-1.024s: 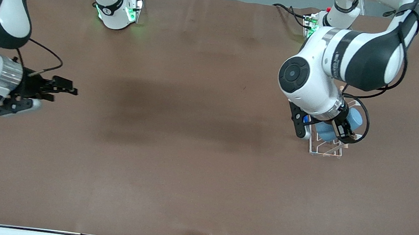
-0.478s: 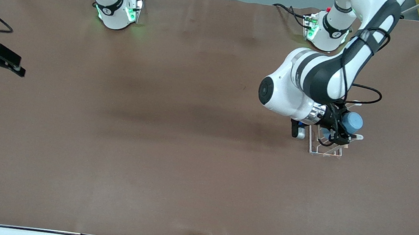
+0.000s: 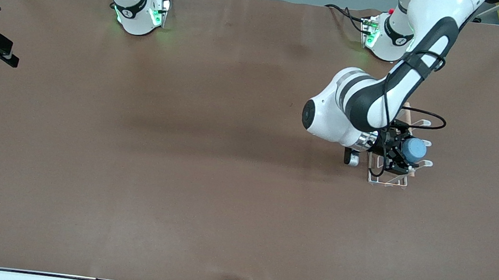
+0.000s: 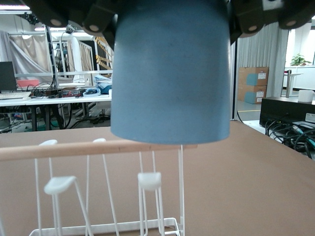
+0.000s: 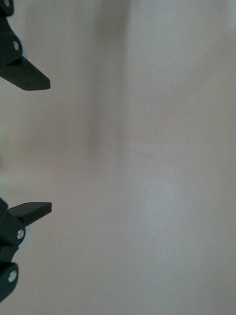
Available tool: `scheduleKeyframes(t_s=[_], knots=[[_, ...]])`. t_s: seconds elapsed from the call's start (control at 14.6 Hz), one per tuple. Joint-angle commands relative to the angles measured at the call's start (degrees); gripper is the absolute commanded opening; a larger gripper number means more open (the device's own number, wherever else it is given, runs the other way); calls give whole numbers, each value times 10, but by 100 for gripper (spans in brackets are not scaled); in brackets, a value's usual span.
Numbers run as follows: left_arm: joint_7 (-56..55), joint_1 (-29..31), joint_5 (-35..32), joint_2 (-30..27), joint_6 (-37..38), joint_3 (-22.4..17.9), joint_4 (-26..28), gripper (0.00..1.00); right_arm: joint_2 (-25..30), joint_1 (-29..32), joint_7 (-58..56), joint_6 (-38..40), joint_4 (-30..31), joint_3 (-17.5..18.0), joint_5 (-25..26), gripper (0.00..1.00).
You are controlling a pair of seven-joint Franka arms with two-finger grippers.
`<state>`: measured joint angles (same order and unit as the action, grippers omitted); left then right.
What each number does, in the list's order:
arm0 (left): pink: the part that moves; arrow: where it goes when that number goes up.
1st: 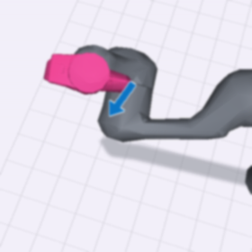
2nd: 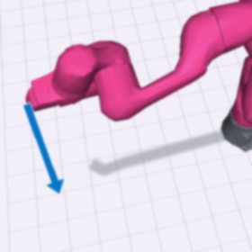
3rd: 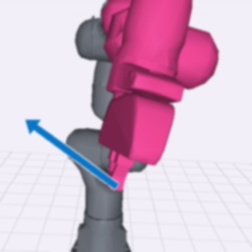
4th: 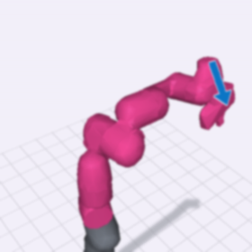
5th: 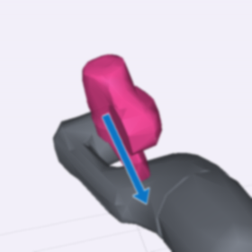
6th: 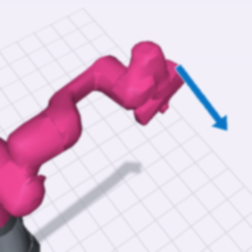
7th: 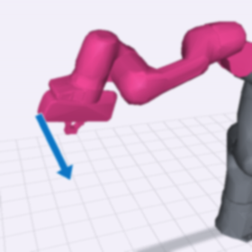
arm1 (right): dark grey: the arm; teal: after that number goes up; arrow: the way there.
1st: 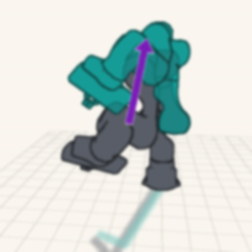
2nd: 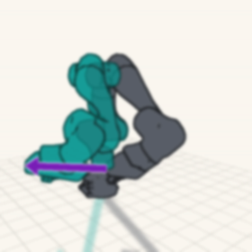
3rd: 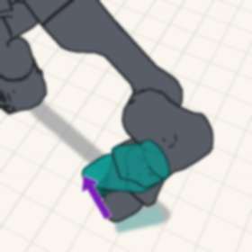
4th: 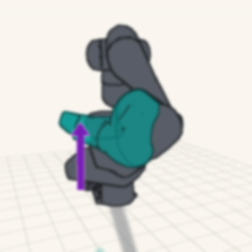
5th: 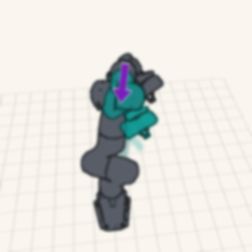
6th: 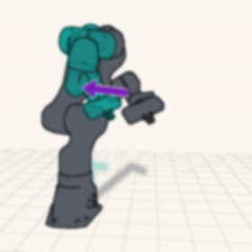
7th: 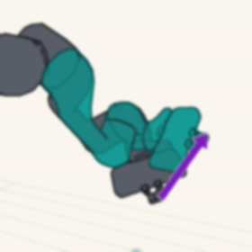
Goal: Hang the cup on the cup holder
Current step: 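Lower the cup onto a rack hook with the left gripper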
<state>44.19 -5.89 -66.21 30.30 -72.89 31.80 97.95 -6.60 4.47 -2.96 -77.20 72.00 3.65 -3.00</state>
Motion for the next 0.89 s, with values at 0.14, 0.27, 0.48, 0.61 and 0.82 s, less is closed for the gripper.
scheduleKeyframes(t_s=[0.14, 0.27, 0.48, 0.61, 0.82], knots=[[-31, -3, -19, 30, 3, 2, 0, 25, 99, -12, 52, -64, 146, 7, 14, 99], [-40, -1, -19, 31, 2, 2, 11, 25, 102, -10, 58, -74, 154, 7, 14, 99], [-71, 1, -20, 32, 2, 2, 30, 26, 98, -7, 58, -68, 134, 6, 12, 100], [-97, 0, -27, 36, 2, 2, 38, 28, 97, -10, 54, -67, 123, 6, 13, 100], [-117, 3, -38, 44, 2, 2, 40, 31, 96, -7, 53, -64, 123, 6, 5, 100]])
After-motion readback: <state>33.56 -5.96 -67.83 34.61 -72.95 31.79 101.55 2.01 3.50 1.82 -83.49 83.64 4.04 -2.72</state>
